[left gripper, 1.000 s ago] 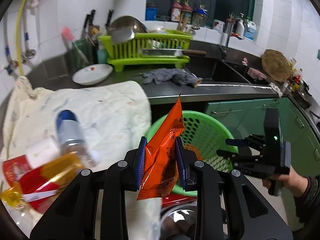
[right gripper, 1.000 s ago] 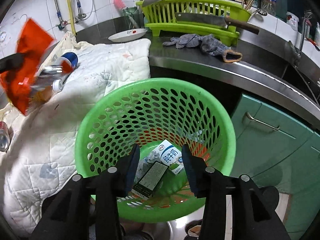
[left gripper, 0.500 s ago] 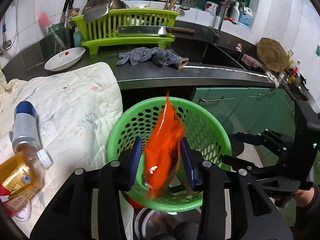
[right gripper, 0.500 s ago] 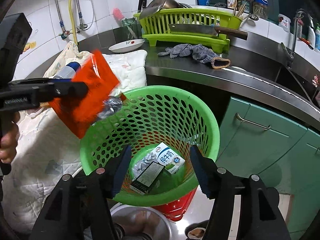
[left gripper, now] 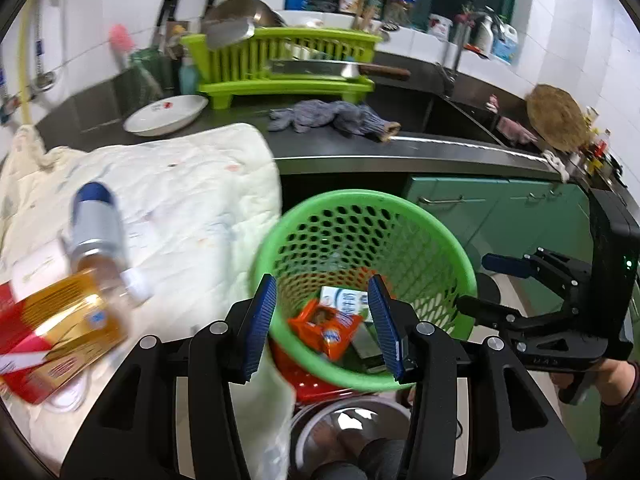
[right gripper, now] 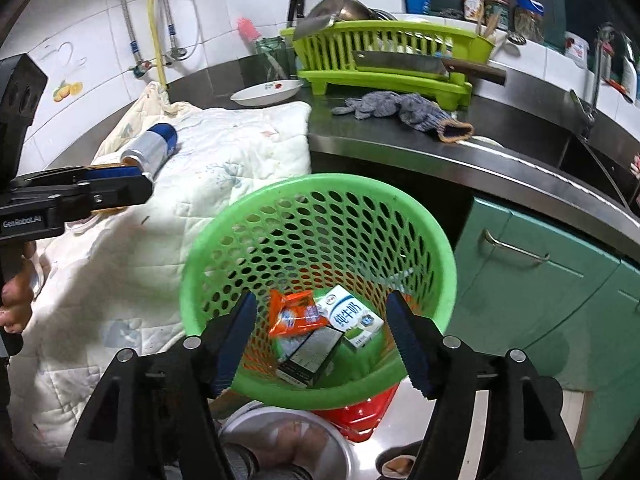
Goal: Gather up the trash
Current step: 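Swing the orange wrapper over the green basket and open the left tool, then move both tools back over the remaining trash on the cloth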
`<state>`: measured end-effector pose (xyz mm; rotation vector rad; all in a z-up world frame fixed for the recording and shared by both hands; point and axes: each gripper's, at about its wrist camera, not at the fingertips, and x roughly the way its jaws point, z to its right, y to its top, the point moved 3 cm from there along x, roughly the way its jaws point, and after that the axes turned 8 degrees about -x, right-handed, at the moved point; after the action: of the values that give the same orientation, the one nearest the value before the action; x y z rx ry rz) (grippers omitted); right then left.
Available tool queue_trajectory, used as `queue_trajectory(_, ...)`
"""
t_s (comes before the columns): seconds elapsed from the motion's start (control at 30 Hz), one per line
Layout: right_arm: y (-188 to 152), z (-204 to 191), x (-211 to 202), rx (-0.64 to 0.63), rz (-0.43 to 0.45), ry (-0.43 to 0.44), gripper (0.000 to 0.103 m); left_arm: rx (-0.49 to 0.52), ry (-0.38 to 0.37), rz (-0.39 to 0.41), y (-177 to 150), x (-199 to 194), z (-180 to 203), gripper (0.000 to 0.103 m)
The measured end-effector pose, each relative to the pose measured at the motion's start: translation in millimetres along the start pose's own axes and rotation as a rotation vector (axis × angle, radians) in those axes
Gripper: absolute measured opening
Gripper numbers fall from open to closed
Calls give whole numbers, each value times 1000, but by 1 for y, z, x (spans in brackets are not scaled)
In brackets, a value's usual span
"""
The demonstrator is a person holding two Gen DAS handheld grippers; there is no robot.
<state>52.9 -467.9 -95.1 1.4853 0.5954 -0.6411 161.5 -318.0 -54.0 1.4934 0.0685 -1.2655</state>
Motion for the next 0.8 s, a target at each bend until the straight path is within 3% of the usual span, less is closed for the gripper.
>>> queue_trajectory(0.27, 16, -42, 3, -88, 14, 49, 69, -120, 95, 35, -16, -52, -48, 51)
queue_trajectory(0.5, 29, -76, 6, -150, 35, 104, 73, -259, 275, 44, -35, -99, -100, 57)
queue_trajectory(0.63, 34, -92, 10, -175, 41, 135, 74, -378, 398, 54, -48, -127, -132, 72)
queue_trajectory(0.7, 36, -99, 12, -187, 46, 153, 74, -432, 440, 59, -54, -138, -145, 73)
queue_trajectory(0.8, 37, -108, 14, -198, 52, 177, 74, -556, 521, 67, -66, -157, -169, 83)
